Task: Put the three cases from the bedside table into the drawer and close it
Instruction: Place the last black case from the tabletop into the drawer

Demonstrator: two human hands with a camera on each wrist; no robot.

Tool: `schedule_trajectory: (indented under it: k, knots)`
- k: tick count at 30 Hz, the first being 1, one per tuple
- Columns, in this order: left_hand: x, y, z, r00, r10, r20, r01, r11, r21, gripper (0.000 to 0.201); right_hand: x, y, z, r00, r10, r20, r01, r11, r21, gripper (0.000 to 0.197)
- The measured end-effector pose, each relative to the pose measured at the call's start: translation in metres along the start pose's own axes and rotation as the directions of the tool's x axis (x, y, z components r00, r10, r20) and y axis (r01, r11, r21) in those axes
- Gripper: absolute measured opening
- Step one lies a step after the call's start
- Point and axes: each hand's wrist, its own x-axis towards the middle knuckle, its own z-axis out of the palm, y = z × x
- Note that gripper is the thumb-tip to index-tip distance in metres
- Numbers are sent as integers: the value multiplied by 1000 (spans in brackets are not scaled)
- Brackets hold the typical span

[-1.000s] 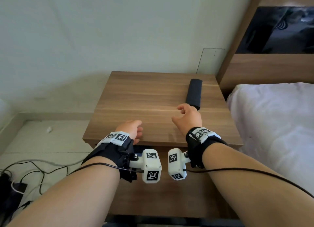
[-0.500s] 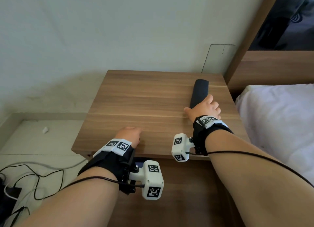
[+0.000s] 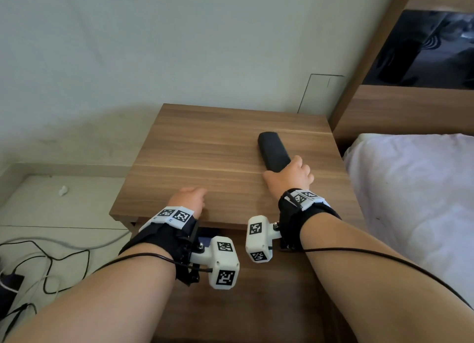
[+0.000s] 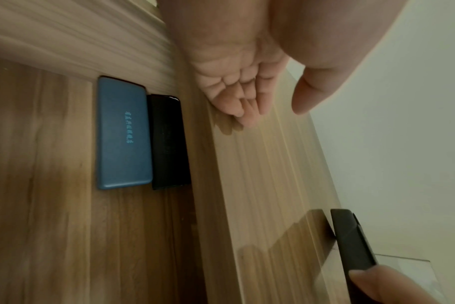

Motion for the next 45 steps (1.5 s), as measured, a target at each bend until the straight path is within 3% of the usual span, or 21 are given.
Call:
schedule_trajectory:
  k: [7, 10, 13, 18, 21, 23, 25, 28, 32, 35, 40, 45]
  knots:
    - [-31, -9, -26, 1000, 18, -22, -21, 987, -162, 15, -61, 4, -5, 975, -119, 185, 104, 991, 87, 65]
    - [-43, -14, -35, 1000, 12, -29, -18, 977, -212, 16, -91, 9, 0, 939, -186, 289, 148, 978, 148, 78]
    - [-55, -20, -45, 999, -20, -39, 10, 968, -250, 37, -116, 10, 3, 885, -287, 365, 245, 957, 158, 84]
    - [-67, -35, -62, 992, -121, 32, 123, 899, -421, 43, -147, 3, 1, 750, -443, 491, 411, 894, 179, 83]
    - [-70, -45, -76, 987, -162, 21, 149, 840, -522, 28, -158, 2, 2, 667, -498, 555, 461, 860, 217, 87]
    - [-71, -50, -82, 984, -177, 7, 149, 808, -569, 20, -161, 4, 4, 639, -509, 577, 470, 852, 231, 87]
    - [-72, -57, -84, 985, -172, -4, 137, 801, -583, 27, -161, 11, 10, 657, -473, 587, 403, 879, 256, 87]
    - [-73, -67, -82, 989, -145, -26, 102, 801, -590, 40, -157, 23, 23, 706, -314, 635, 151, 942, 299, 77]
    - [-73, -77, -76, 986, -166, 19, 150, 831, -536, 34, -146, 37, 36, 762, -185, 621, 16, 963, 267, 38]
    - [-68, -89, -73, 972, -228, 56, 230, 878, -419, 36, -140, 49, 45, 748, -120, 653, -85, 958, 274, 10]
    - [-59, -114, -75, 941, -328, 80, 337, 904, -264, 26, -128, 68, 67, 762, -3, 648, -161, 968, 194, 22]
    - [-44, -125, -75, 936, -346, 61, 351, 911, -217, 27, -119, 80, 87, 757, 71, 650, -175, 980, 97, 40]
